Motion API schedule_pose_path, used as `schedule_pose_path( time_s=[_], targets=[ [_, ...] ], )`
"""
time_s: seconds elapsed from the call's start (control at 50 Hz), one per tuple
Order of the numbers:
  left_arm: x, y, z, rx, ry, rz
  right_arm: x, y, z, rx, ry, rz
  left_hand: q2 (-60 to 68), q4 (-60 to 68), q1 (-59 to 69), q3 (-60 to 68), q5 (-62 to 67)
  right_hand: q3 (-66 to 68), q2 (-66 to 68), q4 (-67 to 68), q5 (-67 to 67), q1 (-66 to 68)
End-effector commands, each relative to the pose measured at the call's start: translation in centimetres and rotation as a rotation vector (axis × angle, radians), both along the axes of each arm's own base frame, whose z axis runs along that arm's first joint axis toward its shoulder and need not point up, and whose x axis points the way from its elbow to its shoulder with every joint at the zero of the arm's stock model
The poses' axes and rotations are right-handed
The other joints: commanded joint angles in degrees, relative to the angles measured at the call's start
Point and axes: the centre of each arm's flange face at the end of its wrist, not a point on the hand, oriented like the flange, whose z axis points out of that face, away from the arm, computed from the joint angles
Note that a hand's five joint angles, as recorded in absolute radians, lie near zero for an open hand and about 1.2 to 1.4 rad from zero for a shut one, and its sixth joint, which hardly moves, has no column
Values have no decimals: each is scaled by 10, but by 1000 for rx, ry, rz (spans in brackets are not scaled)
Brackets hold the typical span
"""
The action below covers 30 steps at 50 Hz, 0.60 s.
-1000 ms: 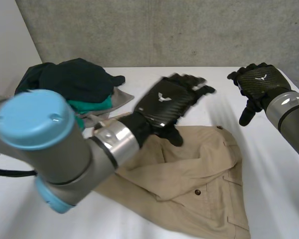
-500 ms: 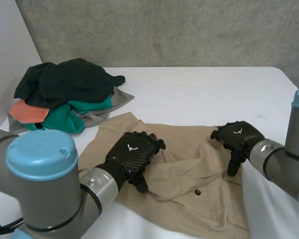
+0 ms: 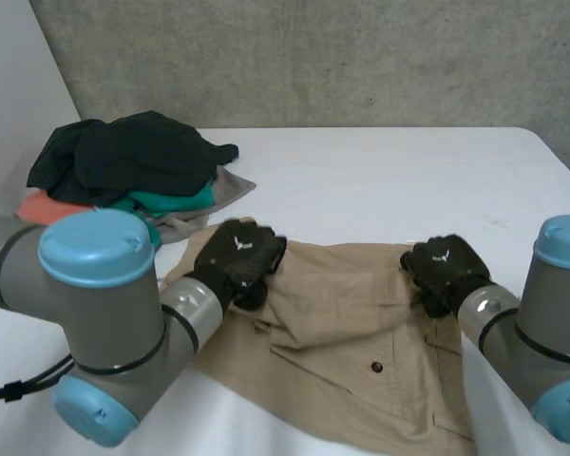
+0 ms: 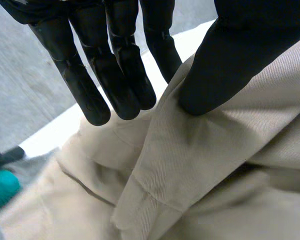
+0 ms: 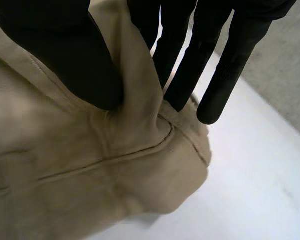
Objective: Fold the laundry.
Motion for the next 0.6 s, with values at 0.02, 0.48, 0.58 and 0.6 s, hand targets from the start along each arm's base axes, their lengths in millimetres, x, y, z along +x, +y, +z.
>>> schedule_pose_path(
  time_s=[0.02,0.48,0.58,0.6],
  targets=[
    [1,-15,90,-223,146,83,5,-10,94,-250,-74,-16,117,115,152,120,138,140,138,123,147,182],
    [17,-12,152,-278,177,131,8,7,206,-193,-51,88,117,115,152,120,138,140,138,123,147,182],
    [2,-59,137,-317,188,161,26,-21,177,-180,-48,92,117,115,152,120,138,140,138,123,147,182],
    [0,-71,140,-348,207,170,29,-28,177,-208,-58,86,117,115,152,120,138,140,138,123,147,182]
  ],
)
